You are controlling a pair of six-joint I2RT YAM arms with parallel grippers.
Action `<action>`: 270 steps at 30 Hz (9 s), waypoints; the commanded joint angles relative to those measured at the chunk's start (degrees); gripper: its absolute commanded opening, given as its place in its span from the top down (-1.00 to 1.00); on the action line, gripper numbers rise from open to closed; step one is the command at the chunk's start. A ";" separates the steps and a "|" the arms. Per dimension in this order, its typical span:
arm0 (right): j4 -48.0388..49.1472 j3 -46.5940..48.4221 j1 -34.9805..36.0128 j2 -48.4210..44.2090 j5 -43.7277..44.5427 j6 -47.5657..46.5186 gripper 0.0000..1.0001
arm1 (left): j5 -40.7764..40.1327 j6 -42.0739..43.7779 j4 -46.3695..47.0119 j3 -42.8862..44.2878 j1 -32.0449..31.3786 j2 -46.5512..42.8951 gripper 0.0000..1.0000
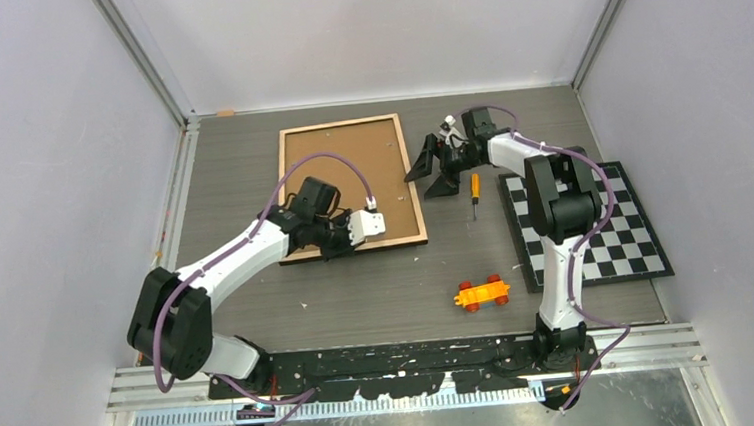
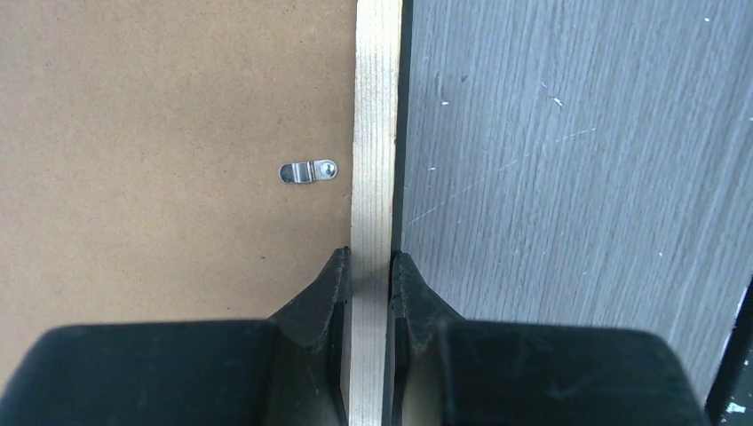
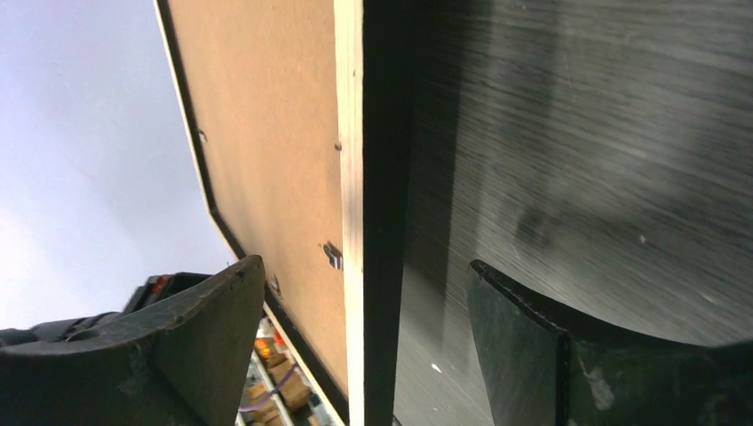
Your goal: Take the photo out of the frame
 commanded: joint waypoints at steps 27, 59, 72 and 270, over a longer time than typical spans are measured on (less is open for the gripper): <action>45.77 -4.01 5.05 10.47 -12.91 41.10 0.32 | 10.07 0.51 -3.03 1.37 2.73 -5.26 1.00; -27.91 35.46 3.65 -6.05 12.62 -13.16 0.99 | 5.31 -41.47 1.96 16.27 20.30 -0.30 -0.99; -42.56 65.65 12.41 -0.09 31.15 -32.63 0.99 | 5.83 -61.30 11.64 12.83 34.56 2.85 -0.99; -18.44 4.69 9.47 -7.92 34.91 -28.48 -0.27 | 11.01 -31.38 -17.13 58.30 38.37 50.35 -0.84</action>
